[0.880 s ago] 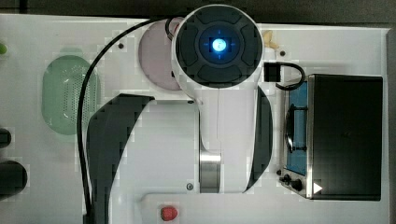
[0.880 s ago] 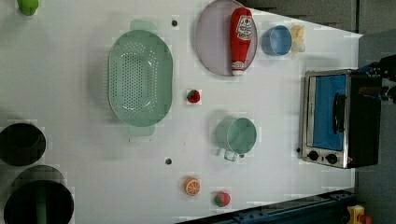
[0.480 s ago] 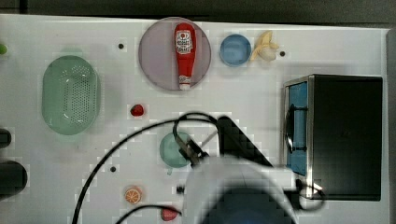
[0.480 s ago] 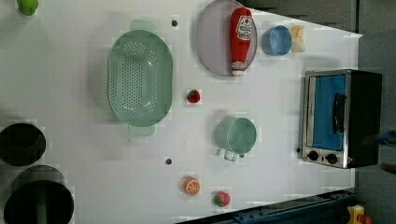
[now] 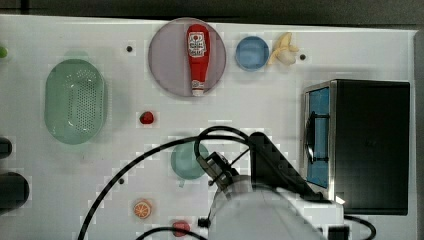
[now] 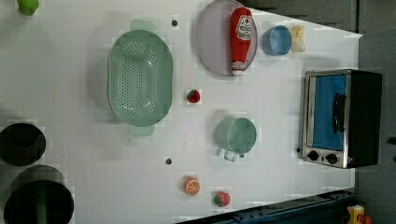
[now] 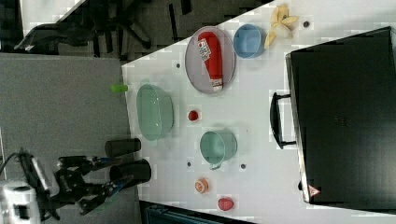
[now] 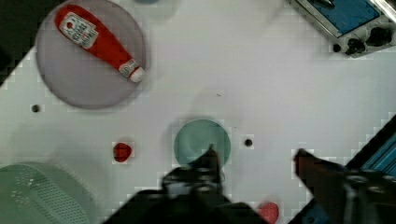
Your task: Flap open oven.
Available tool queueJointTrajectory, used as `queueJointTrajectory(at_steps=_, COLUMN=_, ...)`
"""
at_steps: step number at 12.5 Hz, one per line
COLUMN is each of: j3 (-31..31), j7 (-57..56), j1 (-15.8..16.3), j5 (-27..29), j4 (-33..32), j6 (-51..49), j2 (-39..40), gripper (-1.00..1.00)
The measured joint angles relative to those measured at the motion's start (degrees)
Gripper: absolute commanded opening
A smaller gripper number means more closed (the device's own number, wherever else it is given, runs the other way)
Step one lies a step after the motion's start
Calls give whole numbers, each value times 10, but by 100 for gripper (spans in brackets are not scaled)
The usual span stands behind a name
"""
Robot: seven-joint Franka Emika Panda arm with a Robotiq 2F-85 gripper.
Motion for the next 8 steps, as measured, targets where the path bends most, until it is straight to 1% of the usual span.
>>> queueJointTrajectory(at_steps=1, j3=-3, j7=0, j1=0, j5=2, j4=0, j6=0, j2=16, gripper=-56)
queueJointTrajectory(at_steps=2, j3=-9, j7=1, j1=-1, j5=3, j4=-2, j6=0, j2=35, gripper=-65)
queueJointTrajectory(at_steps=4, j3=-29, j7=1, j1=0, j5=3, j4=-17, j6=3, j2=66, gripper=-65)
queueJointTrajectory(at_steps=6, j3=-53, j7=-6, j1=-1, j5=3, j4=-41, j6=9, j2=80, gripper=-65)
queueJointTrajectory(at_steps=8, j3=-66, j7=-42, j1=-7, j5=1, j4=-45, j6=18, j2=103, gripper=-65)
